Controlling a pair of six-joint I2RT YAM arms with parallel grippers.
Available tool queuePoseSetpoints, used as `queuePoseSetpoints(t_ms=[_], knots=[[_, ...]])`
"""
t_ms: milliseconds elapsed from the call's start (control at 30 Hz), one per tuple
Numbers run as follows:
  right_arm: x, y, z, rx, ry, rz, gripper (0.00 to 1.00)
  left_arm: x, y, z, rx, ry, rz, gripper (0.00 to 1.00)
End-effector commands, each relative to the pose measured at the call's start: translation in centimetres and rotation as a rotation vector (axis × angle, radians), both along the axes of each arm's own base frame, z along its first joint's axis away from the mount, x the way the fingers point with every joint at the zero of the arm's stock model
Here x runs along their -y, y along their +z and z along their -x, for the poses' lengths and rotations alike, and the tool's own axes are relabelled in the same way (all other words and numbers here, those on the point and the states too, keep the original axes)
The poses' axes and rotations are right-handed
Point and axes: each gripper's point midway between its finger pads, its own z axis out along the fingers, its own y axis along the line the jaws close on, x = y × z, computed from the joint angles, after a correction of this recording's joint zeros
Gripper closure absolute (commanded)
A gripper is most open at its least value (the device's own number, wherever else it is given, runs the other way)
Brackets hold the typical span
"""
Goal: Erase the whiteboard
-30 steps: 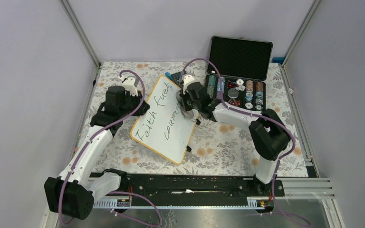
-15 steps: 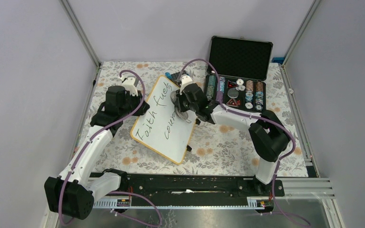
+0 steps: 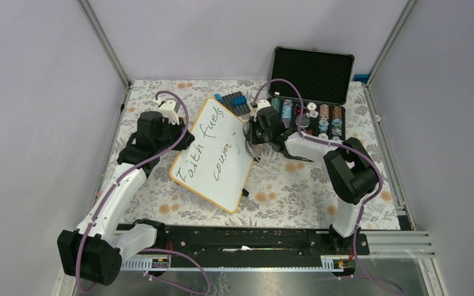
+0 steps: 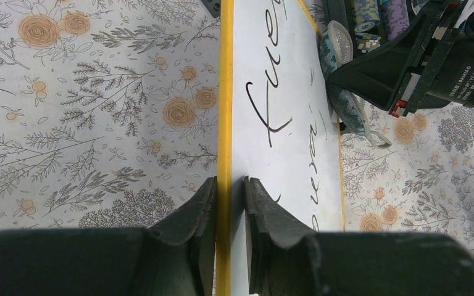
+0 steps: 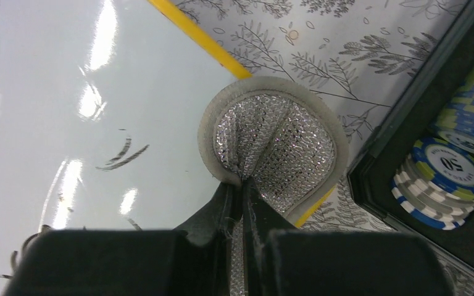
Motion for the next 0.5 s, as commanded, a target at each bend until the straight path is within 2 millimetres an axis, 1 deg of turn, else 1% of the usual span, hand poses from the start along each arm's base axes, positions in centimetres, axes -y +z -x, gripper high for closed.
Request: queuePoseSetpoints(t_ms=[0,100,200,267,300,333,400,467], knots=[[-5.8,3.2,1.6,-0.011,0.151,-0.152,1.00,-0.2,-0.1,-0.4,0.025,-0.005,-0.028,1.00],[-8.7,5.2,3.3,0.016,0.218,-0.183,1.00,-0.2,-0.2,-0.4,0.022,-0.003,-0.030,1.00],[-11.6,7.4,5.7,0.036,0.300,-0.226,1.00,-0.2,-0.2,-0.4,0.023,-0.005,-0.030,1.00],[-12.7,8.5,6.5,0.052,0.330,-0.255,1.00,-0.2,-0.2,-0.4,0.023,-0.004,-0.030,1.00],[-12.9,8.8,6.5,0.053,0.330,-0.272,1.00,-0.2,-0.1,-0.4,0.023,-0.005,-0.029,1.00],[-12.8,8.8,6.1,0.057,0.302,-0.275,1.00,-0.2,-0.1,-0.4,0.025,-0.005,-0.029,1.00],[-12.0,8.3,5.0,0.047,0.237,-0.272,1.00,-0.2,-0.1,-0.4,0.025,-0.004,-0.030,1.00],[-10.8,7.3,3.9,0.011,0.191,-0.295,1.00,-0.2,-0.1,-0.3,0.025,-0.004,-0.029,1.00]])
